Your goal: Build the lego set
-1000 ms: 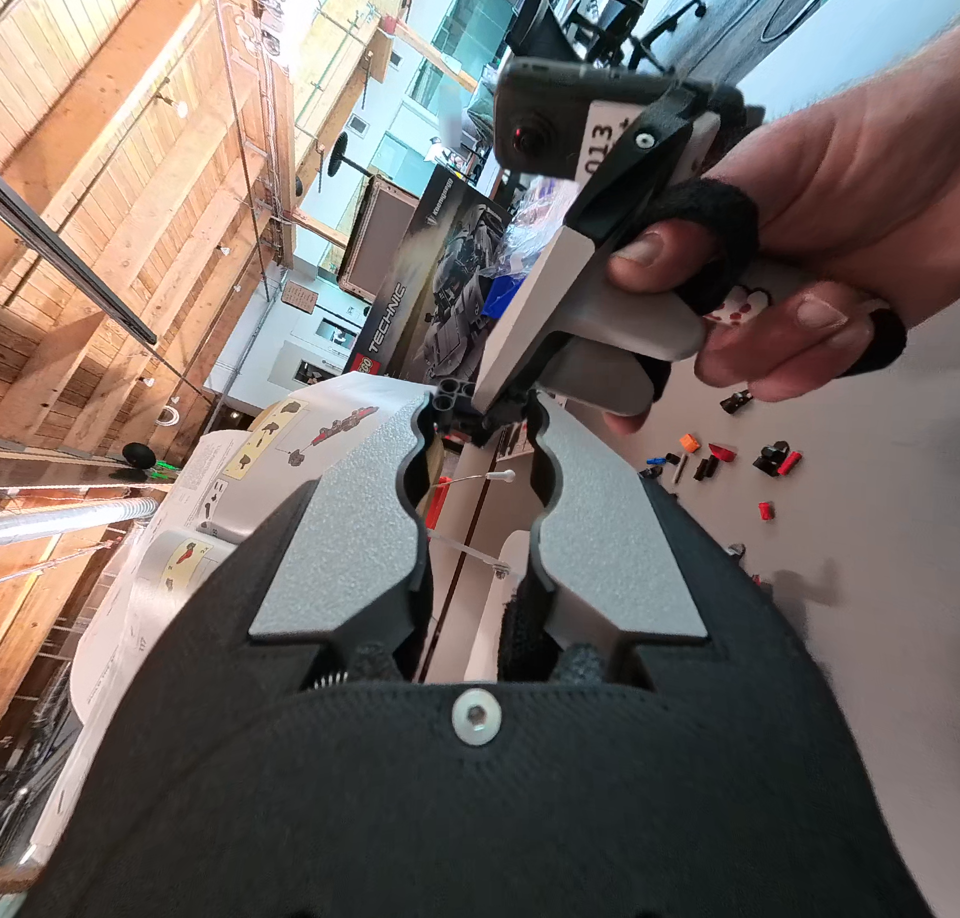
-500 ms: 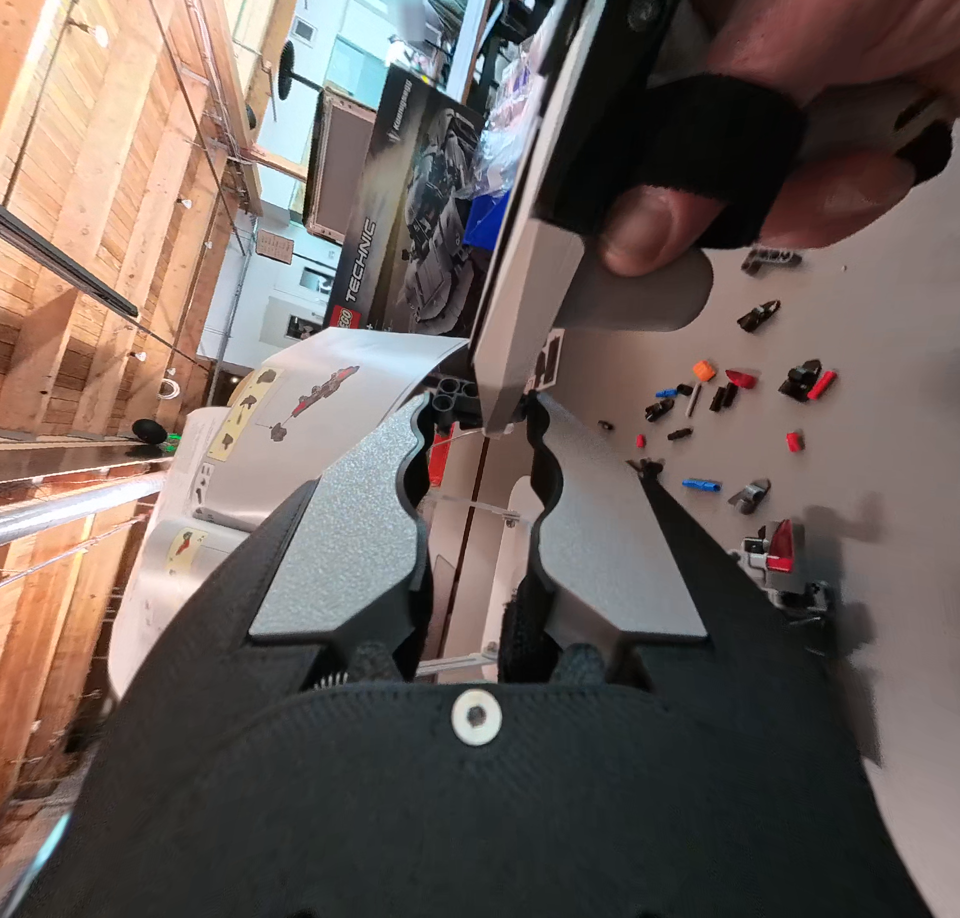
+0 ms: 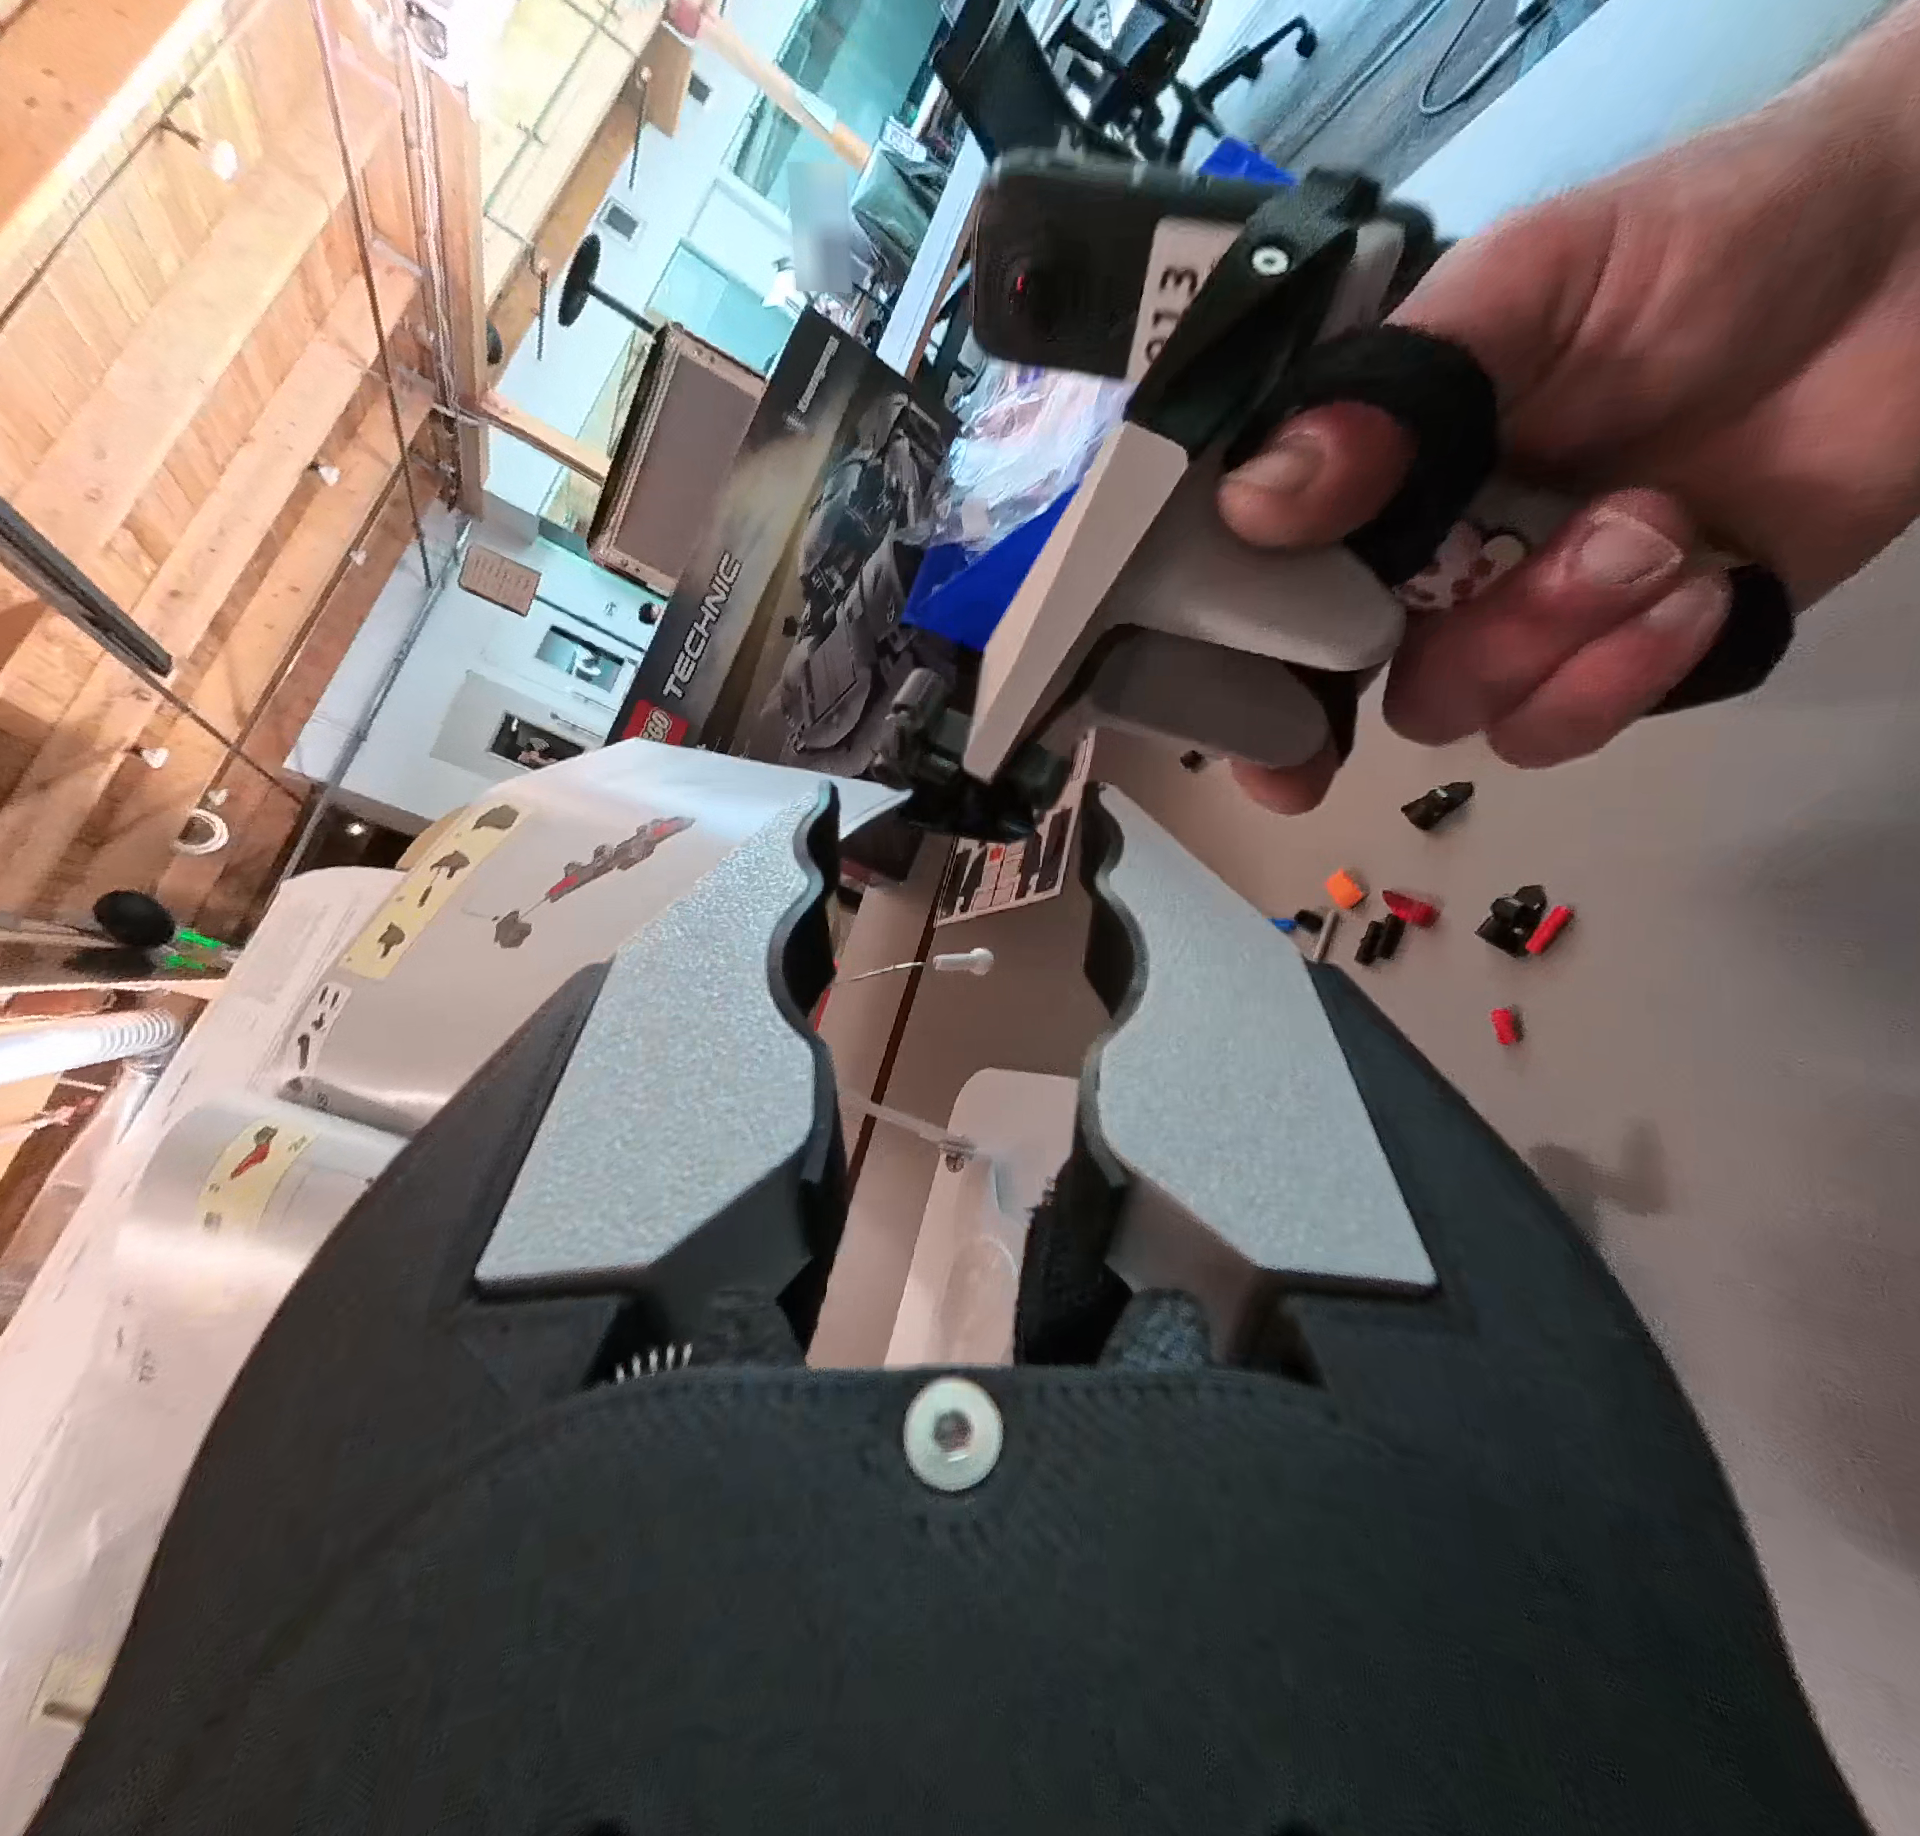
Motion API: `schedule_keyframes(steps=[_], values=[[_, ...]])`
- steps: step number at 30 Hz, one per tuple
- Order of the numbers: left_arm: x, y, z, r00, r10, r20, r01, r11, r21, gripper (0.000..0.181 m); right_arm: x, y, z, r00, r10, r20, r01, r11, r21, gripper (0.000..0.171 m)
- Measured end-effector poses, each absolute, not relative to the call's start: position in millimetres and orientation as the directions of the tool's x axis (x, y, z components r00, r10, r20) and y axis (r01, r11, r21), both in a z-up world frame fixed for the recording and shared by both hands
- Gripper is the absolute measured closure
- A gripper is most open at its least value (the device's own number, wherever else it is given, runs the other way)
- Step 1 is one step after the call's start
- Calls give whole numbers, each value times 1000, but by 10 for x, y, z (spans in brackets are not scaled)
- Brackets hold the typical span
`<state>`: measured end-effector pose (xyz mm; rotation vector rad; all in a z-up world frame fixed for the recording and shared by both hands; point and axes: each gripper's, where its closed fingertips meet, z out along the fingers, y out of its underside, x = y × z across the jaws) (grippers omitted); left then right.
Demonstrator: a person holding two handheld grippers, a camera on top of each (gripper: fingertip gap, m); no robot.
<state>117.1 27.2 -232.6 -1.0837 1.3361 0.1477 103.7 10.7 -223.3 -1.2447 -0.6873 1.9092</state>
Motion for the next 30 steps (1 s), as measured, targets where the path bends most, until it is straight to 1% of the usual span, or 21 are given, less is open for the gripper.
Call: schedule_keyframes(steps=[2, 5, 8, 11, 13, 14, 17, 20, 22, 24, 27, 30], values=[[1218, 231, -2321, 291, -481, -827, -626, 557, -545, 138, 1025, 12, -2215, -334, 788, -517, -267, -605, -750, 167], [1294, 110, -2302, 254, -491, -833, -573, 618, -539, 145, 1013, -80, -2211, -397, 765, -507, -233, -619, -750, 167], [1302, 98, -2294, 255, -509, -822, -557, 618, -555, 146, 1019, -91, -2202, -412, 755, -510, -225, -627, -746, 167], [1286, 132, -2304, 254, -476, -842, -589, 614, -525, 146, 1009, -60, -2219, -377, 774, -509, -235, -611, -756, 167], [1261, 178, -2308, 264, -455, -850, -620, 595, -511, 146, 992, -7, -2231, -329, 789, -518, -242, -601, -762, 164], [1255, 188, -2308, 266, -449, -853, -628, 591, -507, 145, 984, 25, -2246, -301, 798, -522, -247, -594, -765, 159], [1216, 267, -2342, 276, -437, -856, -674, 547, -497, 146, 975, 113, -2284, -206, 830, -518, -262, -557, -788, 156], [1172, 337, -2365, 294, -437, -850, -699, 508, -503, 145, 1001, 233, -2319, -71, 867, -494, -274, -493, -826, 151], [1136, 390, -2374, 304, -427, -851, -718, 484, -499, 146, 1016, 302, -2364, 40, 891, -451, -251, -428, -868, 149], [1094, 458, -2414, 289, -396, -872, -763, 455, -460, 145, 1000, 316, -2398, 125, 908, -400, -205, -371, -906, 149], [1112, 469, -2478, 263, -388, -883, -785, 447, -430, 145, 957, 321, -2442, 217, 909, -357, -150, -330, -932, 152], [1092, 507, -2517, 251, -370, -895, -813, 420, -402, 145, 965, 334, -2442, 282, 907, -311, -127, -286, -950, 161]])
